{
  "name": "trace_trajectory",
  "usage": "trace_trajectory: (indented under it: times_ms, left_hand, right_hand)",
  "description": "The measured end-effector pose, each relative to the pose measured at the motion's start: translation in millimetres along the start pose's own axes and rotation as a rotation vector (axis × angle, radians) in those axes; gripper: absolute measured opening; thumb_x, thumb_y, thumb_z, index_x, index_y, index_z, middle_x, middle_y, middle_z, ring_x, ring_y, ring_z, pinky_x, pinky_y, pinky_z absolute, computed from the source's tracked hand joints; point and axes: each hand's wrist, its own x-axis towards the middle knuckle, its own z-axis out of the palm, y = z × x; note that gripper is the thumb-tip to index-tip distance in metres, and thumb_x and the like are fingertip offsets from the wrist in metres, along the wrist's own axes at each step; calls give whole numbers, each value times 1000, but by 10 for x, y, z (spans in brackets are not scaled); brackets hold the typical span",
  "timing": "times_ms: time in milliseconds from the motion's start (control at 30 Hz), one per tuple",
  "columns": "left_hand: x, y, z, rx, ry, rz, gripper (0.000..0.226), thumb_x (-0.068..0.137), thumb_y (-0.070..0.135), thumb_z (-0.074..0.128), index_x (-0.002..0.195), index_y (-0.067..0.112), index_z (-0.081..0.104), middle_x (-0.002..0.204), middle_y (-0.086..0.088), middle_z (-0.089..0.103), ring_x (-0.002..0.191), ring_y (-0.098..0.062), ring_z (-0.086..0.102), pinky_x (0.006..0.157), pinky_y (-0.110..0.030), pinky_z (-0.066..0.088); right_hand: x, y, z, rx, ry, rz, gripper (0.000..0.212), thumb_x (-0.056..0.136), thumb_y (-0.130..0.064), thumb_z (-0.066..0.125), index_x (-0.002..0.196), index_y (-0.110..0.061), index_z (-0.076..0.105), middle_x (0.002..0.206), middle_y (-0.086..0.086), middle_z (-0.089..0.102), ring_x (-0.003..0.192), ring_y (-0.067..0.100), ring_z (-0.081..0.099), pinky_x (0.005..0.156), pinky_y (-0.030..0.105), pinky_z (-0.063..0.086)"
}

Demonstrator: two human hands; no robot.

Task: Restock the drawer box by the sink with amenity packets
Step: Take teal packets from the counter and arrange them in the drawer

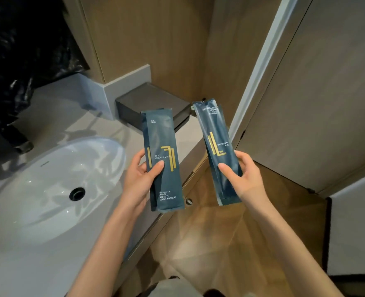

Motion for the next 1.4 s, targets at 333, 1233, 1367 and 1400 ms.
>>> trace_trajectory:
  times_ms: [333, 1233, 1367, 1400]
  left_hand:
    - [987, -11, 647, -31, 271, 28, 48, 88, 5, 64, 132, 17, 49, 114, -8, 69, 97, -15, 68, 74, -22, 56]
    - [3016, 32, 454, 265, 851, 14, 77, 68, 18, 84, 131, 13, 39, 117, -6, 63, 106, -23, 63, 94, -42, 52]
    - [3175, -15, 361, 439, 843, 58, 95, 68, 16, 85, 143, 11, 27, 131, -6, 56, 118, -22, 56, 100, -32, 44]
    - [3199, -38, 350, 500, 846, 72, 99, 68, 19, 85, 145, 12, 23, 135, -5, 53, 122, -21, 54, 100, -32, 44]
  right_hand:
    - [1654, 192, -150, -28, -212, -25, 35, 89, -31, 64, 119, -32, 46, 119, -8, 59, 105, 9, 60, 78, 23, 50]
    - [4011, -7, 1375, -361, -799, -177, 62, 94, -18, 59, 147, -11, 28, 139, 5, 50, 117, 17, 51, 98, 31, 41]
    - [4125, 25, 1572, -460, -754, -267, 65, 92, -17, 60, 148, -12, 27, 143, 11, 40, 131, 27, 43, 108, 37, 34]
    - [4140, 43, 1604, -489, -746, -303, 64, 93, -16, 59, 148, -12, 27, 143, 12, 38, 130, 27, 43, 109, 37, 34]
